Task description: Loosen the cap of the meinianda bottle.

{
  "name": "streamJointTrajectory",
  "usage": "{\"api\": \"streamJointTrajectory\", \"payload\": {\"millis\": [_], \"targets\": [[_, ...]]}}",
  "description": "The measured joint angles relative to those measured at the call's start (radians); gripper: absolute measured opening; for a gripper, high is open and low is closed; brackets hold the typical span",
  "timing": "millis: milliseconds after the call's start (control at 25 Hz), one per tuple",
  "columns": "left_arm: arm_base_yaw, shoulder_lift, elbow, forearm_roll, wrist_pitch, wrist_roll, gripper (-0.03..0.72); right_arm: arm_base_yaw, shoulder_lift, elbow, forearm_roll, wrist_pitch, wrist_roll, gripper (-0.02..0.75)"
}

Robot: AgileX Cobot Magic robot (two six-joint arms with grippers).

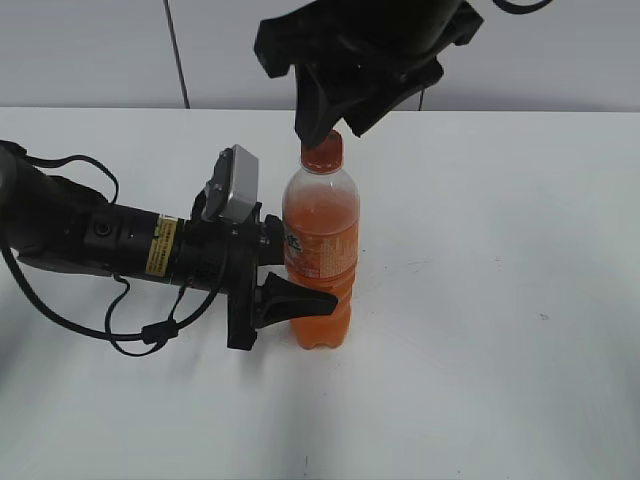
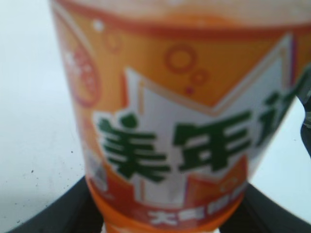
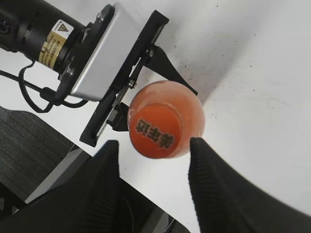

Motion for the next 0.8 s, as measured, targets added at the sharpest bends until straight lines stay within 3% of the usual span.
{"api": "streamJointTrajectory", "payload": {"millis": [280, 800], "targets": [[0.0, 0.0, 0.0, 0.0, 0.002, 0.0, 0.396, 0.0, 0.057, -0.059, 0.0, 0.0, 0.003, 0.351], [0.0, 0.0, 0.0, 0.0, 0.004, 0.0, 0.394, 0.0, 0.06, -0.02, -0.011, 0.001, 0.004, 0.351]]}}
